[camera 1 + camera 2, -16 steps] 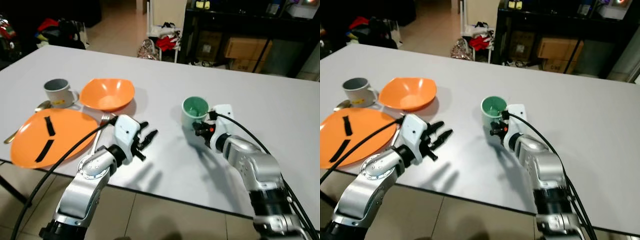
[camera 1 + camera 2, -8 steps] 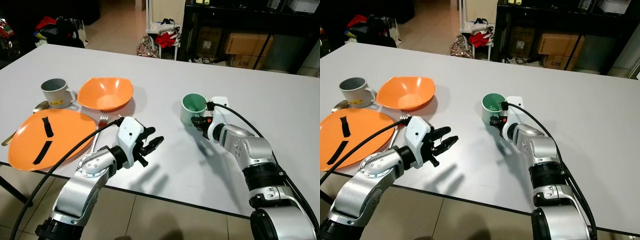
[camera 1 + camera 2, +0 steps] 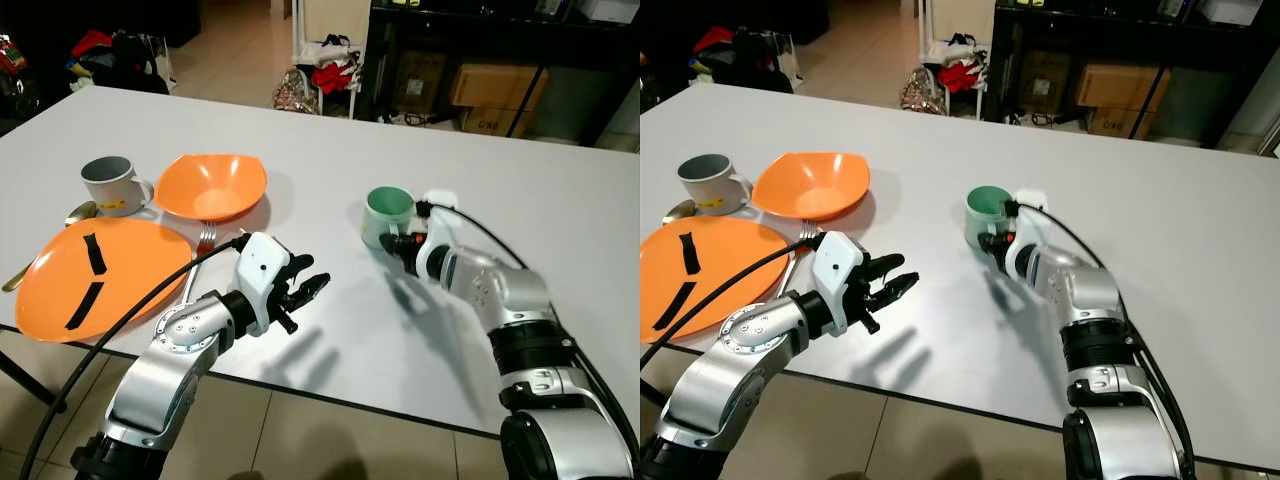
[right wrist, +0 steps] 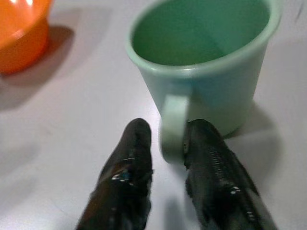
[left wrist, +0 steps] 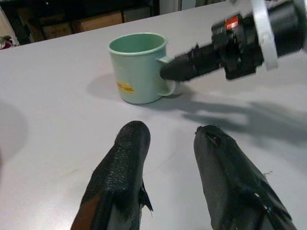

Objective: Setting the table

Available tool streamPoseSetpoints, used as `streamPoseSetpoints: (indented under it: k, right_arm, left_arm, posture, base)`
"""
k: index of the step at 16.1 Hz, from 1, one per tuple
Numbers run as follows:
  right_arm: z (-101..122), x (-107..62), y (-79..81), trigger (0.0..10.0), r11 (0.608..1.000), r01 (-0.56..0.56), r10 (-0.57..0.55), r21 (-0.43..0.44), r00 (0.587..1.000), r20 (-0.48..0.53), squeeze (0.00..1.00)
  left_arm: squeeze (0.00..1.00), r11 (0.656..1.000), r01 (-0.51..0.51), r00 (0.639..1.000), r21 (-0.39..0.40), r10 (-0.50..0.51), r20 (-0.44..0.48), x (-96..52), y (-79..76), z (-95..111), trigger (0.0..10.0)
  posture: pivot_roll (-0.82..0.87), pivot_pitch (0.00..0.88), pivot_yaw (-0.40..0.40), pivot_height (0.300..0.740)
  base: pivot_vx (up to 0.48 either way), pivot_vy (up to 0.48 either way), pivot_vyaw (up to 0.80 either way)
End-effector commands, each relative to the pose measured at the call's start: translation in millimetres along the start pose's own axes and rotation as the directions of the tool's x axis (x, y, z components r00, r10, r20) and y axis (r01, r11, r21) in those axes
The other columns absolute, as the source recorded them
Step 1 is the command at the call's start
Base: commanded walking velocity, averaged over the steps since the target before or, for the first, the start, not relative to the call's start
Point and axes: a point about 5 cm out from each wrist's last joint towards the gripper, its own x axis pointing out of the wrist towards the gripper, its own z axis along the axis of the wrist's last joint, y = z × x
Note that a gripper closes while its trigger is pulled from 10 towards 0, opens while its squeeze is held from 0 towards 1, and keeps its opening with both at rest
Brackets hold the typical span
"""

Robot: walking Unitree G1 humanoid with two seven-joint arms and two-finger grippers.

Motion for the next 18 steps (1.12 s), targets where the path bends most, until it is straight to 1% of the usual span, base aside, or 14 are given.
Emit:
streamPoseSetpoints:
  k: [1, 2, 4, 5, 6, 7, 8, 10, 11, 12, 13, 14, 15, 18]
  right_arm:
    - [8.6, -8.6, 0.0, 10.0, 1.0, -0.019, 0.019, 0.008, 0.999, 0.026, 1.0]
    - [10.9, -13.8, 1.8, 10.0, 0.999, -0.032, 0.032, 0.006, 0.999, 0.032, 1.0]
    - [12.3, -34.1, 4.6, 10.0, 0.999, -0.048, 0.049, -0.022, 0.998, 0.025, 1.0]
    - [9.8, -47.4, 5.5, 10.0, 0.998, -0.048, 0.048, -0.04, 0.999, 0.008, 1.0]
    - [7.7, -52.6, 6.5, 10.0, 0.997, -0.049, 0.049, -0.053, 0.999, -0.003, 1.0]
    - [1.0, -67.6, 8.5, 10.0, 0.996, -0.037, 0.036, -0.083, 0.999, -0.022, 1.0]
    - [-1.2, -71.6, 9.1, 10.0, 0.995, -0.03, 0.028, -0.092, 0.999, -0.021, 1.0]
    - [-0.1, -90.7, 19.2, 10.0, 0.988, 0.008, 0.013, -0.155, 0.99, 0.137, 1.0]
    - [-2.2, -98.0, 32.8, 10.0, 0.99, 0.01, 0.023, -0.144, 0.974, 0.227, 1.0]
    - [-10.6, -99.9, 41.5, 10.0, 0.975, 0.03, 0.025, -0.22, 0.969, 0.246, 1.0]
    - [-15.9, -100.1, 45.6, 10.0, 0.97, 0.046, 0.017, -0.24, 0.967, 0.254, 1.0]
    - [-18.3, -100.3, 46.8, 10.0, 0.975, 0.071, -0.006, -0.212, 0.956, 0.294, 1.0]
    - [-18.9, -100.3, 47.2, 10.0, 0.977, 0.078, -0.012, -0.199, 0.951, 0.31, 1.0]
    - [-31.6, -103.8, 39.1, 10.0, 0.969, 0.165, -0.084, -0.184, 0.919, 0.384, 1.0]
  left_arm:
    - [0.0, 1.0, 0.009, 1.0, 0.019, -0.009, 0.009, -0.3, 1.1, 5.9, 10.0]
    - [0.0, 1.0, 0.007, 1.0, 0.02, -0.007, 0.01, -0.8, 1.9, 6.3, 10.0]
    - [0.0, 1.0, 0.0, 1.0, 0.023, 0.0, 0.019, -3.0, 5.4, 9.1, 10.0]
    - [0.0, 1.0, -0.006, 1.0, 0.026, 0.006, 0.024, -4.7, 7.5, 10.8, 10.0]
    - [0.0, 1.0, -0.01, 1.0, 0.026, 0.009, 0.026, -6.1, 8.5, 11.5, 10.0]
    - [0.0, 0.999, -0.019, 0.999, 0.029, 0.018, 0.032, -11.6, 10.3, 12.8, 10.0]
    - [0.0, 0.999, -0.021, 0.999, 0.029, 0.02, 0.033, -13.7, 10.7, 13.1, 10.0]
    - [0.0, 0.997, -0.073, 0.996, 0.036, 0.072, 0.051, -23.3, 12.7, 16.1, 10.0]
    - [0.0, 0.986, -0.164, 0.986, 0.045, 0.162, 0.034, -29.6, 18.4, 14.9, 10.0]
    - [0.0, 0.967, -0.246, 0.969, 0.062, 0.246, 0.004, -32.5, 21.9, 11.2, 10.0]
    - [0.0, 0.953, -0.297, 0.955, 0.067, 0.298, -0.008, -34.2, 24.5, 8.8, 10.0]
    - [0.0, 0.934, -0.353, 0.935, 0.05, 0.353, 0.001, -35.6, 26.6, 8.9, 10.0]
    - [0.0, 0.927, -0.372, 0.928, 0.037, 0.372, 0.007, -35.9, 27.2, 9.5, 10.0]
    - [0.0, 0.891, -0.454, 0.891, 0.026, 0.453, 0.038, -32.4, 28.6, 13.3, 10.0]
  posture:
    - [0.08, 0.0, 0.002, 0.74]
    - [0.07, 0.0, 0.003, 0.74]
    - [0.07, 0.0, 0.006, 0.74]
    - [0.07, 0.0, 0.008, 0.74]
    - [0.07, 0.0, 0.012, 0.74]
    - [0.06, 0.0, 0.015, 0.74]
    - [0.06, 0.0, 0.018, 0.74]
    - [0.05, 0.0, 0.022, 0.74]
    - [0.04, 0.0, 0.027, 0.74]
    - [0.04, 0.0, 0.027, 0.74]
    - [0.03, 0.0, 0.032, 0.74]
    - [0.02, 0.0, 0.037, 0.74]
    - [0.02, 0.0, 0.038, 0.74]
    - [0.02, 0.0, 0.045, 0.74]
  base:
    - [0.0, 0.0, 0.0]
    - [0.0, 0.0, 0.0]
    - [0.0, 0.0, 0.0]
    - [0.0, 0.0, 0.0]
    - [0.0, 0.0, 0.0]
    - [0.0, 0.0, 0.0]
    - [0.0, 0.0, 0.0]
    - [0.0, 0.0, 0.0]
    - [0.0, 0.0, 0.8]
    - [0.0, 0.0, 0.8]
    - [0.0, 0.0, 0.8]
    - [0.0, 0.0, 0.8]
    - [0.0, 0.0, 0.8]
    - [0.0, 0.0, 0.8]
